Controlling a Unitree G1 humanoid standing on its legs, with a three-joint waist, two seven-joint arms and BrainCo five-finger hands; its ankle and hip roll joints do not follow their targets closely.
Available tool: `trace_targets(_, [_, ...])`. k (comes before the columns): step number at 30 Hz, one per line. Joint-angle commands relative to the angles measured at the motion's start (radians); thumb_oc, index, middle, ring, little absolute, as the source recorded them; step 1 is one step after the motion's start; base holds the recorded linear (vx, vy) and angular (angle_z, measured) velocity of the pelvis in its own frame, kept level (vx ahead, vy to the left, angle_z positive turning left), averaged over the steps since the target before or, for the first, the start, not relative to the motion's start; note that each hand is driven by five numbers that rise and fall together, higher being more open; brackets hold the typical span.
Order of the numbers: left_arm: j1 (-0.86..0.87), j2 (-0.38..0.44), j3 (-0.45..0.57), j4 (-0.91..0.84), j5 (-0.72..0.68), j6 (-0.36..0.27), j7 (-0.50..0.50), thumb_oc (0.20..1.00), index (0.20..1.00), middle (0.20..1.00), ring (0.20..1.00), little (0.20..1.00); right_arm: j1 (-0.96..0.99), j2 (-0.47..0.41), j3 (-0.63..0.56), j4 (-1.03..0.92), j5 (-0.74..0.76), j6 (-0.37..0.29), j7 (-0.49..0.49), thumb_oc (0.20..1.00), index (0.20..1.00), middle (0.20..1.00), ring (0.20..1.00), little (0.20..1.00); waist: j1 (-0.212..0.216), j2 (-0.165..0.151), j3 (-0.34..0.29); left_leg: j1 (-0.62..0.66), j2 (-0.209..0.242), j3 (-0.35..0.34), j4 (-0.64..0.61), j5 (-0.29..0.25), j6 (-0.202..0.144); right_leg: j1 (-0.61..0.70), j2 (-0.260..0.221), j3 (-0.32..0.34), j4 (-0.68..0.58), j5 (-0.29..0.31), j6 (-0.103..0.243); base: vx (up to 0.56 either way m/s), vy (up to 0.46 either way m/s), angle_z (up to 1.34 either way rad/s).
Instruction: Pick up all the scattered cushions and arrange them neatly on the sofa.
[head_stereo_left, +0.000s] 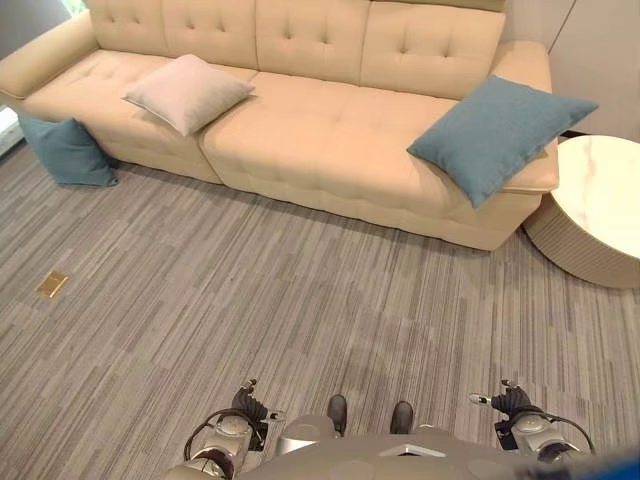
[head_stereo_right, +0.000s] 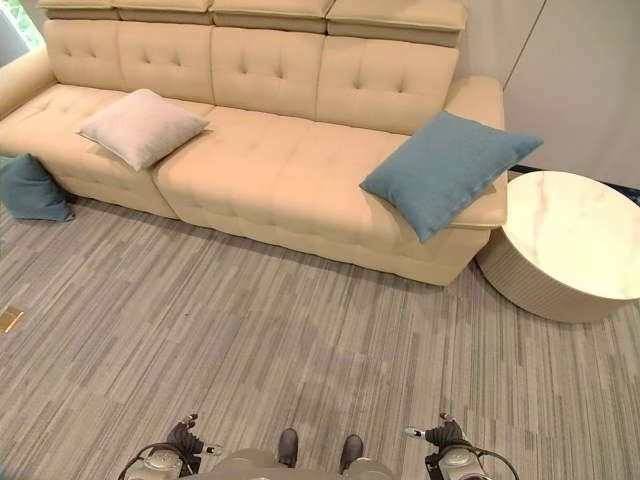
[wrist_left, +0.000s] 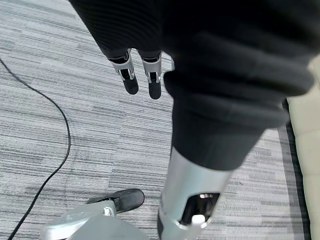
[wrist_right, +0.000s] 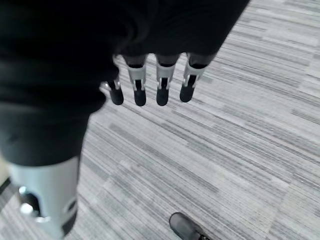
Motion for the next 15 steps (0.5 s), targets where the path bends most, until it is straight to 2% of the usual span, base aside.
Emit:
trace_targets(1, [-0.049, 0.005, 0.003, 0.066, 0.002, -0.011, 0.009, 1.0, 1.0, 1.0, 1.0, 1.0, -0.023, 0.004, -0.005, 0.021, 0.032, -0.02, -0.026, 1.0, 1.0, 1.0, 1.0, 1.0, 0.001, -0.055, -0.013, -0.027, -0.017, -0.06, -0.02, -0.024, -0.048, 0.017, -0.073, 0.052, 0.011, -0.02, 0.109, 0.04, -0.001, 0.0])
trace_targets(10, [-0.043, 0.003, -0.01, 0.081, 0.034, -0.001, 0.009, 1.0, 1.0, 1.0, 1.0, 1.0, -0.02, 0.006, 0.001, 0.024, 0.022, -0.016, -0.026, 1.0, 1.0, 1.0, 1.0, 1.0, -0.005, -0.063, -0.019, -0.007, -0.012, -0.04, -0.02, -0.043, -0.045, 0.025, -0.076, 0.066, 0.005, -0.018, 0.115, 0.03, 0.031, -0.04])
trace_targets(11, [-0.04, 0.012, -0.009, 0.081, 0.047, 0.004, 0.005, 1.0, 1.0, 1.0, 1.0, 1.0, -0.029, 0.011, 0.019, 0.017, 0.001, -0.004, -0.017, 1.0, 1.0, 1.0, 1.0, 1.0, -0.006, -0.075, -0.002, -0.002, -0.017, -0.008, -0.007, -0.063, -0.018, -0.003, -0.085, 0.126, 0.017, 0.0, 0.125, -0.04, 0.183, -0.14])
trace_targets(15, [-0.045, 0.021, 0.0, 0.074, 0.043, 0.002, 0.005, 1.0, 1.0, 1.0, 1.0, 1.0, -0.035, 0.017, 0.023, 0.011, -0.009, 0.006, -0.016, 1.0, 1.0, 1.0, 1.0, 1.0, 0.002, -0.082, 0.019, -0.037, -0.031, 0.017, 0.038, -0.087, 0.007, -0.069, -0.1, 0.161, 0.075, 0.018, 0.14, -0.07, 0.124, -1.14])
